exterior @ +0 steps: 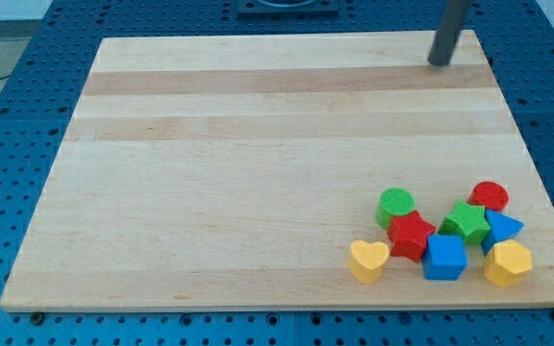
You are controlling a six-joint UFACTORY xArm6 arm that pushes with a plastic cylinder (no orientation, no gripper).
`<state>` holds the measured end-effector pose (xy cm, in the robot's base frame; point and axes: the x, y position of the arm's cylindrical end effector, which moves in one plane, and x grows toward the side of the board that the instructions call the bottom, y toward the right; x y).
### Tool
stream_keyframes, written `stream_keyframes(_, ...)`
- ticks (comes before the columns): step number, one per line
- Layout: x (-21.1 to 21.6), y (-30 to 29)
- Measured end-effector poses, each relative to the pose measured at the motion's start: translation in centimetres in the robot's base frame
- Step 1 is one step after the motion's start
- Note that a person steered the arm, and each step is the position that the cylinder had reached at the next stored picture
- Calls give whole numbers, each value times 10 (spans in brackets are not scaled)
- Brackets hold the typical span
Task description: Move your arm downwards
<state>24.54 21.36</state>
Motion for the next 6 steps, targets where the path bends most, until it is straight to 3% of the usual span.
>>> stream_keyframes(1,-2,0)
stream_keyframes(2,-51,7)
stream_keyframes(3,-53,33)
stream_keyframes(4,-15,79)
stream_keyframes(6,134,90)
